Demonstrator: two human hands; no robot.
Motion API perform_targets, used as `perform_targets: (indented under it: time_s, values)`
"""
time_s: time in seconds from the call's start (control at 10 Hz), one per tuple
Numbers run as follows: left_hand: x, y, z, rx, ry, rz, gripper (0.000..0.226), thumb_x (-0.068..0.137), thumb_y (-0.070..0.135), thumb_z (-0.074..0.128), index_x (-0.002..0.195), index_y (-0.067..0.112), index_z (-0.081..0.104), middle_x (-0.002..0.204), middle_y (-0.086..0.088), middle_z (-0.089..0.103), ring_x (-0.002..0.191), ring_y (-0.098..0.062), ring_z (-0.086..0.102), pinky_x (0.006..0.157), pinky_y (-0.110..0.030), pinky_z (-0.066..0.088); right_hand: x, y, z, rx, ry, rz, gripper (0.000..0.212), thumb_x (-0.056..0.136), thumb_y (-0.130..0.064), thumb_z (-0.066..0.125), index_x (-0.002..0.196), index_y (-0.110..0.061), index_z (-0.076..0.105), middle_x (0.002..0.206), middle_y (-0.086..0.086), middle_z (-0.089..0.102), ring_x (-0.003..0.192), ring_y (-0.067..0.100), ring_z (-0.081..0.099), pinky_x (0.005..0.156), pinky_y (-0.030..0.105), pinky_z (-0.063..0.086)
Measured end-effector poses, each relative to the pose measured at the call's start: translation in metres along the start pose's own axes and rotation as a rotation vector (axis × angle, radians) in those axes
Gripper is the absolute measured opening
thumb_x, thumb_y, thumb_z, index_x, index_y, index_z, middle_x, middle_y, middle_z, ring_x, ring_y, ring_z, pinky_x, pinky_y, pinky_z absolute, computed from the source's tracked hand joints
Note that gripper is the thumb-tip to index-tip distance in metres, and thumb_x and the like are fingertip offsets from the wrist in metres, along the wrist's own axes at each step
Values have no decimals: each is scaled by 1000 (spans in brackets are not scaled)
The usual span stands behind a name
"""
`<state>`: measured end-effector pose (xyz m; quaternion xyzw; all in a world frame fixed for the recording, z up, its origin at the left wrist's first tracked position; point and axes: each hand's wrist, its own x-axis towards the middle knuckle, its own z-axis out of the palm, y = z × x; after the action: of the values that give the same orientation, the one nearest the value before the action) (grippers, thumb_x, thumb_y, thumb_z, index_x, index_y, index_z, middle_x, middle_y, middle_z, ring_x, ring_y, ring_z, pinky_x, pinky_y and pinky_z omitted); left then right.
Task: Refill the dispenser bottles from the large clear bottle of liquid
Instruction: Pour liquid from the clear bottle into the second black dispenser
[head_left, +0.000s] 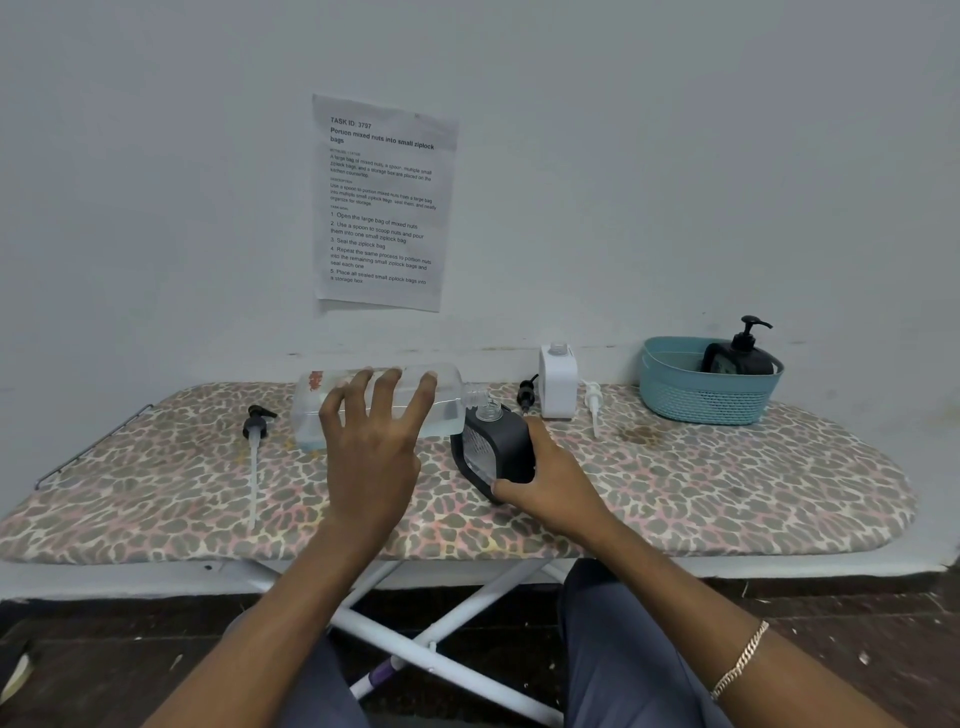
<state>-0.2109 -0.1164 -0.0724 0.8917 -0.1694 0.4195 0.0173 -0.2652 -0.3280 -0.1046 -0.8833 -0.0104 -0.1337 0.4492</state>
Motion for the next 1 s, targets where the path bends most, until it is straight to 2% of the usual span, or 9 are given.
perform_targets:
  time_s: [0.1, 0.4, 0.5, 0.7, 1.0]
  values:
    - [0, 0, 0, 2, 0, 0, 84, 65, -16, 62, 140, 21, 63, 136, -16, 62, 131, -43, 53, 106, -56, 32, 0, 0, 0, -2, 2, 1, 62, 85, -27, 79, 133, -38, 42, 113, -14, 65, 93, -1, 64, 69, 14, 53]
    - [0, 0, 0, 5, -5, -1, 85, 64, -15, 62, 141, 21, 62, 136, -15, 62, 131, -42, 53, 106, -56, 32, 0, 1, 0, 1, -1, 8, 64, 84, -27, 80, 136, -35, 43, 115, -12, 66, 95, -1, 63, 75, 19, 54]
    - [0, 1, 0, 8, -5, 1, 85, 64, -15, 62, 141, 21, 62, 136, -15, 62, 131, -42, 54, 106, -56, 31, 1, 1, 0, 0, -3, 12, 65, 84, -26, 80, 137, -34, 43, 115, -14, 65, 95, -2, 63, 72, 15, 52]
    - [0, 1, 0, 10, -8, 6, 86, 62, -15, 62, 140, 21, 63, 136, -15, 62, 131, -42, 53, 107, -55, 31, 1, 1, 1, -5, -3, 10, 64, 83, -27, 79, 135, -37, 42, 112, -14, 65, 95, 2, 64, 77, 26, 56]
    - [0, 1, -1, 6, -8, 4, 86, 62, -16, 62, 140, 21, 63, 136, -15, 62, 131, -42, 53, 107, -56, 31, 1, 1, 0, -2, 1, 11, 64, 83, -27, 80, 134, -38, 42, 112, -15, 66, 94, 0, 64, 74, 21, 55]
